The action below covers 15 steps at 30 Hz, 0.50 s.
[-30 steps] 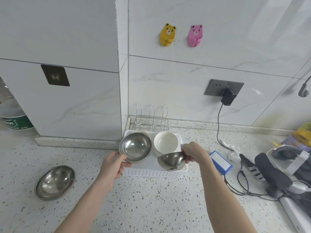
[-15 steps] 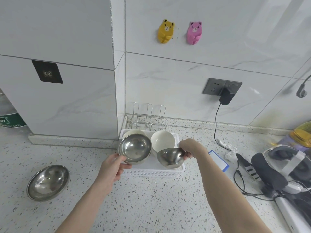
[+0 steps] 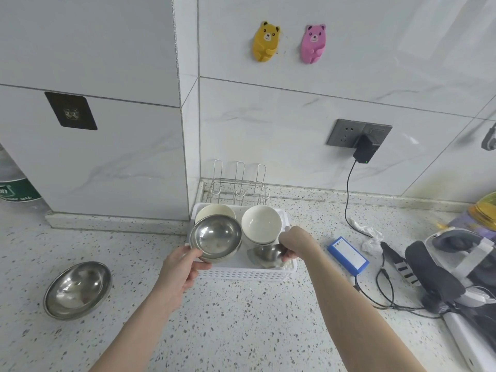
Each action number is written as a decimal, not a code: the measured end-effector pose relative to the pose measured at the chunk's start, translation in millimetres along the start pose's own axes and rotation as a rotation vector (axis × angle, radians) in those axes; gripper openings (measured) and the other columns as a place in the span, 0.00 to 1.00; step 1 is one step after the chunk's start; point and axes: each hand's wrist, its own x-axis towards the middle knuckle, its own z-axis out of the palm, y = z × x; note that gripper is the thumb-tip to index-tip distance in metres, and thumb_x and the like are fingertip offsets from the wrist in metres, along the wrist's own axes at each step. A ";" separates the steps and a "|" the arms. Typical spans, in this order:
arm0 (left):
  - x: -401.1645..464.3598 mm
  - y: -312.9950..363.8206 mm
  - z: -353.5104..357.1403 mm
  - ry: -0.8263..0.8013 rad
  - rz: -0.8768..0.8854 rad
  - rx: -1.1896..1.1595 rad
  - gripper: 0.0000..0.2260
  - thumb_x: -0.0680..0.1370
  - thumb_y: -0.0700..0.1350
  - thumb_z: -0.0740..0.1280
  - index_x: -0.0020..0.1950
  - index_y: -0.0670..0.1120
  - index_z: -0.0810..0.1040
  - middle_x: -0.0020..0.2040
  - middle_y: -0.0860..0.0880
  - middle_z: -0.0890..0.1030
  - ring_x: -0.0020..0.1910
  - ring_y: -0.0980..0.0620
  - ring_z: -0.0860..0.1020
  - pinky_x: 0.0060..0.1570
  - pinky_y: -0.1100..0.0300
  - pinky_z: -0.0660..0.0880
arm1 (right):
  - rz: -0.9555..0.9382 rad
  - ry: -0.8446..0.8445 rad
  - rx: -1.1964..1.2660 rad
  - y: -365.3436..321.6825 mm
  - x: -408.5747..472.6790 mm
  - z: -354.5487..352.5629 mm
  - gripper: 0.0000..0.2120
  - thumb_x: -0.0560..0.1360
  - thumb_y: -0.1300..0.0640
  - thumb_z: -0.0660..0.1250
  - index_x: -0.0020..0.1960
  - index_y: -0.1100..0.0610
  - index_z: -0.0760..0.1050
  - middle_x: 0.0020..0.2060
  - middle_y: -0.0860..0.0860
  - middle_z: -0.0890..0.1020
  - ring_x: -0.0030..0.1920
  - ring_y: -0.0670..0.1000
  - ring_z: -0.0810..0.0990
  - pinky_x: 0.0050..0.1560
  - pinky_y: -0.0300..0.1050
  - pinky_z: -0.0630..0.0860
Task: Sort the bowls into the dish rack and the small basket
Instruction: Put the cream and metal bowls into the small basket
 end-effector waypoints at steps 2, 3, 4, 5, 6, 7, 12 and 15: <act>1.2 -0.5 -0.2 0.002 -0.004 -0.003 0.07 0.79 0.41 0.66 0.57 0.45 0.77 0.41 0.37 0.86 0.21 0.57 0.66 0.18 0.67 0.60 | -0.009 -0.007 0.008 0.3 -2.8 1.6 0.16 0.71 0.62 0.53 0.44 0.64 0.79 0.29 0.57 0.85 0.28 0.51 0.81 0.36 0.43 0.73; 1.8 -0.9 -0.3 0.001 -0.005 -0.003 0.07 0.79 0.41 0.66 0.56 0.45 0.77 0.41 0.37 0.86 0.21 0.57 0.66 0.18 0.67 0.60 | -0.011 -0.004 0.007 1.1 -4.9 2.2 0.16 0.70 0.62 0.53 0.46 0.64 0.79 0.28 0.56 0.85 0.25 0.49 0.80 0.35 0.42 0.71; 2.5 -1.4 -0.4 -0.001 -0.005 -0.002 0.07 0.79 0.41 0.66 0.56 0.45 0.77 0.41 0.37 0.86 0.21 0.57 0.66 0.18 0.67 0.60 | -0.017 0.006 0.003 1.9 -7.0 3.2 0.17 0.69 0.62 0.53 0.50 0.65 0.77 0.27 0.55 0.84 0.22 0.48 0.78 0.34 0.42 0.71; 3.2 -1.8 -0.5 -0.004 -0.004 0.000 0.07 0.79 0.41 0.66 0.56 0.45 0.77 0.41 0.38 0.86 0.21 0.57 0.66 0.17 0.67 0.61 | -0.023 0.017 0.006 3.2 -10.0 4.7 0.20 0.68 0.62 0.52 0.55 0.65 0.75 0.26 0.55 0.84 0.20 0.48 0.77 0.34 0.43 0.71; 3.8 -2.3 -0.6 -0.006 -0.003 0.003 0.07 0.79 0.41 0.66 0.56 0.45 0.77 0.41 0.38 0.86 0.21 0.57 0.66 0.17 0.67 0.61 | -0.035 0.022 0.011 4.6 -12.6 7.0 0.21 0.68 0.62 0.52 0.58 0.64 0.72 0.25 0.54 0.83 0.20 0.48 0.76 0.35 0.44 0.71; 4.4 -3.0 -0.6 -0.006 -0.003 0.006 0.07 0.79 0.41 0.66 0.57 0.45 0.77 0.41 0.38 0.86 0.21 0.57 0.66 0.17 0.67 0.60 | -0.047 0.023 0.024 6.1 -16.2 10.2 0.21 0.68 0.62 0.52 0.59 0.62 0.68 0.23 0.53 0.82 0.20 0.48 0.75 0.35 0.44 0.71; 5.6 -5.2 -0.6 -0.008 0.000 0.041 0.07 0.78 0.41 0.66 0.56 0.45 0.78 0.41 0.39 0.86 0.21 0.56 0.66 0.19 0.66 0.60 | -0.072 0.036 0.109 10.0 -22.8 22.9 0.09 0.73 0.61 0.52 0.52 0.65 0.59 0.25 0.53 0.82 0.24 0.51 0.79 0.36 0.45 0.75; 6.0 -5.6 -0.8 -0.013 0.002 0.055 0.07 0.78 0.42 0.66 0.55 0.44 0.78 0.41 0.39 0.86 0.21 0.56 0.66 0.18 0.66 0.60 | -0.074 0.047 0.095 16.0 -22.8 25.3 0.16 0.75 0.59 0.54 0.58 0.68 0.67 0.30 0.57 0.83 0.23 0.49 0.77 0.41 0.52 0.79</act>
